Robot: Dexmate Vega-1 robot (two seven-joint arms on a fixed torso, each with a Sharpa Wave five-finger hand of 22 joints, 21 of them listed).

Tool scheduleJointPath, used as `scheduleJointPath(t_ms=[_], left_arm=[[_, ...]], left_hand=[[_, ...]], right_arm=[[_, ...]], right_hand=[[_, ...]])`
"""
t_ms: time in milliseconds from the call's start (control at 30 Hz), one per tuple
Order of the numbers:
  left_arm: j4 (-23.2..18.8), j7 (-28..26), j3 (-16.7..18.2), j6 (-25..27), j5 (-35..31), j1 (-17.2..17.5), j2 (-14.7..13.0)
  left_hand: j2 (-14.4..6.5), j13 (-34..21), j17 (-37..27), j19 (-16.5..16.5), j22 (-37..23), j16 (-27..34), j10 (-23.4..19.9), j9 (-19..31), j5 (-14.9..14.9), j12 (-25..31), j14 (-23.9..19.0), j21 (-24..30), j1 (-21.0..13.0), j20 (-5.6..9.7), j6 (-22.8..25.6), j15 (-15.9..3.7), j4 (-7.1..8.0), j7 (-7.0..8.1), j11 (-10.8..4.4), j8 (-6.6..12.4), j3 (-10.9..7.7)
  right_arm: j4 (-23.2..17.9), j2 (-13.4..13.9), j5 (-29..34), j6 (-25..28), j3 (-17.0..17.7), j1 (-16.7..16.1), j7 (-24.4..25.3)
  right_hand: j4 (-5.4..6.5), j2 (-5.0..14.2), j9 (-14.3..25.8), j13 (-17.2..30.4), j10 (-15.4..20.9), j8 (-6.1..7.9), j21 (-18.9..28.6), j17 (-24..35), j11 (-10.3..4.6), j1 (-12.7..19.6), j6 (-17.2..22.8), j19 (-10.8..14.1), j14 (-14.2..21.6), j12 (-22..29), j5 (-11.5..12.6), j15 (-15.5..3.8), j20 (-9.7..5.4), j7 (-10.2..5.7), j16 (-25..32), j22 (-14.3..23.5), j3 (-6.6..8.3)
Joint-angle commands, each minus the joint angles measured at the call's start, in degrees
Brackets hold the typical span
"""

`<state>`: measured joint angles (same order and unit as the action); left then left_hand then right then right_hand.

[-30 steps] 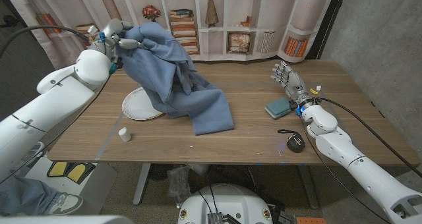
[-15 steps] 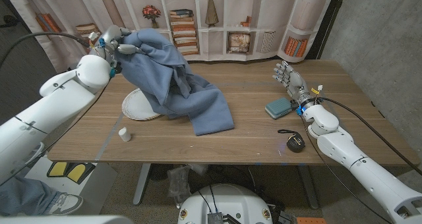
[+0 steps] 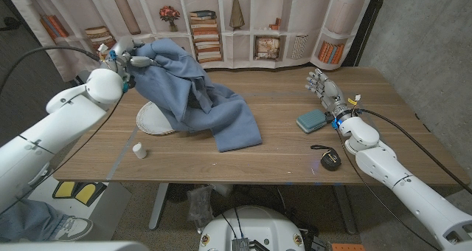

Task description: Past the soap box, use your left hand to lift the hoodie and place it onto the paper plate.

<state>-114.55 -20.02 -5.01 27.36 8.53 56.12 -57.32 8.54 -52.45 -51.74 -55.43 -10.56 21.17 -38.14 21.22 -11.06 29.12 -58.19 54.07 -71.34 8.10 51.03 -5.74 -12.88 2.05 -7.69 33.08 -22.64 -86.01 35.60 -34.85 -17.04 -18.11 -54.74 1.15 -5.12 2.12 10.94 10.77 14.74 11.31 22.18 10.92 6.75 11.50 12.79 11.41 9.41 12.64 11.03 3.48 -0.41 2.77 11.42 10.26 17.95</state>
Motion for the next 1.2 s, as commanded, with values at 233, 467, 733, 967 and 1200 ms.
scheduleJointPath(t_ms=[233,467,733,967,1200], left_arm=[[2.6,-1.4,1.1,-1.1,2.4,1.2,0.8],[3.9,-1.1,-0.7,0.2,2.3,-0.4,0.4],[5.4,-1.0,-4.0,1.9,1.0,-2.9,-0.1],[6.8,-0.7,-6.2,2.7,0.7,-4.6,0.1],[7.9,-0.9,-7.2,2.6,0.8,-4.9,0.2]], left_hand=[[-8.9,-0.4,-0.1,0.6,-0.2,-0.3,-0.8,0.1,-0.3,-0.2,-3.9,0.8,-8.7,3.14,6.8,-6.1,5.0,-5.63,-0.04,0.25,-5.88],[-8.9,-0.5,-0.1,0.9,-0.1,-0.6,-0.7,0.1,-0.3,-0.4,-3.9,1.0,-8.6,3.07,6.9,-5.92,5.01,-5.54,-0.04,0.31,-6.13],[-8.8,-0.6,-0.1,1.1,-0.1,-0.9,-1.0,0.0,-0.3,-0.5,-4.0,1.4,-8.6,2.94,6.8,-5.94,4.99,-5.61,-0.18,0.28,-6.45],[-8.7,-0.8,-0.1,1.4,-0.1,-1.1,-1.0,0.0,-0.3,-0.7,-4.0,1.7,-8.5,2.92,6.9,-5.97,4.98,-5.69,-0.18,0.32,-6.68],[-8.6,-0.8,-0.2,1.6,-0.1,-1.3,-1.2,-0.1,-0.2,-0.8,-4.0,1.9,-8.5,2.89,7.1,-5.99,4.96,-5.49,-0.08,0.34,-6.88]], right_arm=[[0.8,0.0,-0.1,1.3,-0.5,1.3,-0.2],[1.3,-0.3,-0.1,1.4,-0.6,1.5,-0.2],[1.5,-0.5,0.1,1.6,-0.9,1.8,-0.1],[1.4,-0.3,0.2,2.4,-1.3,2.2,-0.1],[1.5,-0.3,0.0,2.9,-1.4,2.3,-0.2]], right_hand=[[-0.31,0.4,0.1,0.2,0.4,0.12,-0.4,0.2,-0.16,-0.1,0.6,0.6,0.3,0.2,-0.2,-0.06,-0.15,-0.09,-0.1,0.2,0.02],[-0.32,0.42,0.1,0.2,0.4,0.11,-0.6,0.2,-0.3,-0.1,0.5,0.7,0.3,0.2,-0.2,-0.04,-0.18,-0.09,-0.2,0.2,0.01],[-0.34,0.42,0.1,0.3,0.4,0.11,-0.7,0.2,-0.14,-0.1,0.5,0.7,0.2,0.2,-0.2,-0.04,-0.13,-0.07,-0.2,0.2,-0.02],[-0.34,0.45,0.1,0.3,0.4,0.1,-0.8,0.2,-0.12,-0.1,0.5,0.7,0.3,0.2,-0.2,0.0,-0.15,-0.08,-0.2,0.2,-0.04],[-0.35,0.47,0.1,0.3,0.4,0.1,-1.0,0.2,-0.16,-0.1,0.5,0.8,0.3,0.2,-0.2,0.01,-0.13,-0.1,-0.2,0.2,-0.06]])
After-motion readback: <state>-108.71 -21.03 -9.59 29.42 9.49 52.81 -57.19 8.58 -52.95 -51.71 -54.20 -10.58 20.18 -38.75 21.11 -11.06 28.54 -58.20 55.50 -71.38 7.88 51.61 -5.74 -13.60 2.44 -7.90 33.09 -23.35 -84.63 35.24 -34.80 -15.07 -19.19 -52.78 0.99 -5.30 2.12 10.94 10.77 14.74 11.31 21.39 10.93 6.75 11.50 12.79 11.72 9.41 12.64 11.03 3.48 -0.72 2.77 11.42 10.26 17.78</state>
